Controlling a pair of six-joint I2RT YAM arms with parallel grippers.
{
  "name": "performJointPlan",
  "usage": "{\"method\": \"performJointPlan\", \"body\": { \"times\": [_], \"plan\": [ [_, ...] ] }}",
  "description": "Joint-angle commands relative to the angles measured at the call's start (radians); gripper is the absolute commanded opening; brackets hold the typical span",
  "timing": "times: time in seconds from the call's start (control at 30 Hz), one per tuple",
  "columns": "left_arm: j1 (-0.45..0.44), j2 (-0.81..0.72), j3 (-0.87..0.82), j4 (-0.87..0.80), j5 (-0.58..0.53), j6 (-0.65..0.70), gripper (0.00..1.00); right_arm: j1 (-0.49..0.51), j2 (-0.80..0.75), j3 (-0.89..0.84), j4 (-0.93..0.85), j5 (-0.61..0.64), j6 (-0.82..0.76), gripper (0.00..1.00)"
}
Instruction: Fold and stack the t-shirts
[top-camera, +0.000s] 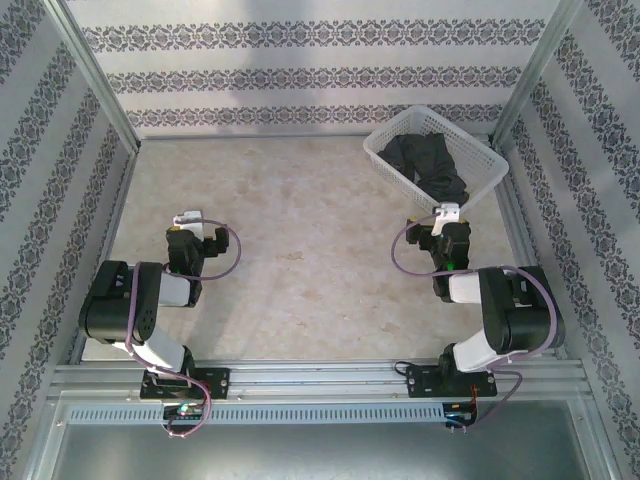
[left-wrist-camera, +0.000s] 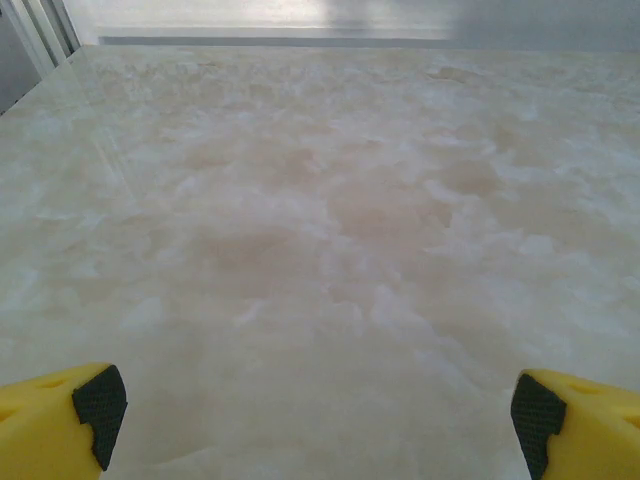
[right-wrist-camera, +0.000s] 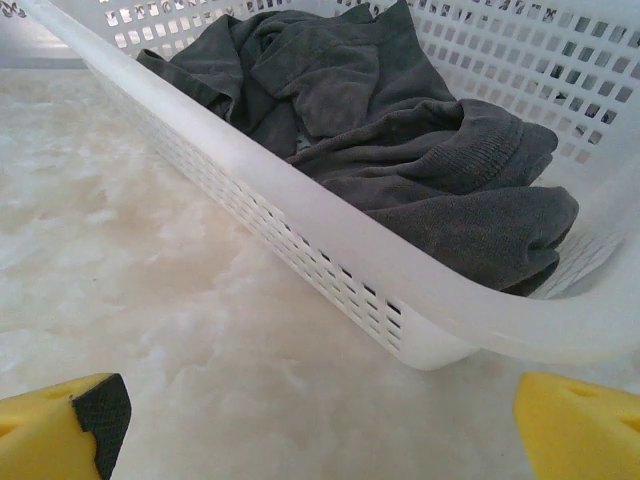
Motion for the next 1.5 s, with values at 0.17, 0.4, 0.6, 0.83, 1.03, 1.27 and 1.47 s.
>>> {"method": "performJointPlan", "body": {
  "times": [0.17, 0.4, 0.6, 0.83, 1.03, 1.27, 1.47],
  "plan": [
    [0.001, -0.009, -0.011, 0.059, -0.011, -0.011, 1.0, 0.003, 0.002, 0.016, 0.037, -0.009, 0.0, 0.98],
    [0.001, -0.009, -0.011, 0.059, -0.011, -0.011, 1.0, 0.003, 0.002, 0.016, 0.037, -0.009, 0.001, 0.98],
    [0.001, -0.009, -0.011, 0.059, -0.011, -0.011, 1.0, 0.002, 0.001, 0.017, 0.036, -0.009, 0.003, 0.98],
    [0.002, -0.009, -0.01, 0.055, -0.011, -0.011, 1.0, 0.001, 0.001, 0.017, 0.035, -0.01, 0.004, 0.98],
    [0.001, -0.008, -0.01, 0.058, -0.01, -0.011, 1.0, 0.003, 0.001, 0.017, 0.036, -0.011, 0.003, 0.98],
    [0.0, -0.009, -0.001, 0.043, -0.01, -0.011, 1.0, 0.002, 0.002, 0.017, 0.036, -0.01, 0.004, 0.98],
    [-0.019, -0.04, -0.033, 0.084, -0.013, 0.017, 1.0, 0.054, -0.098, -0.04, 0.061, 0.132, -0.02, 0.98]
  ]
}}
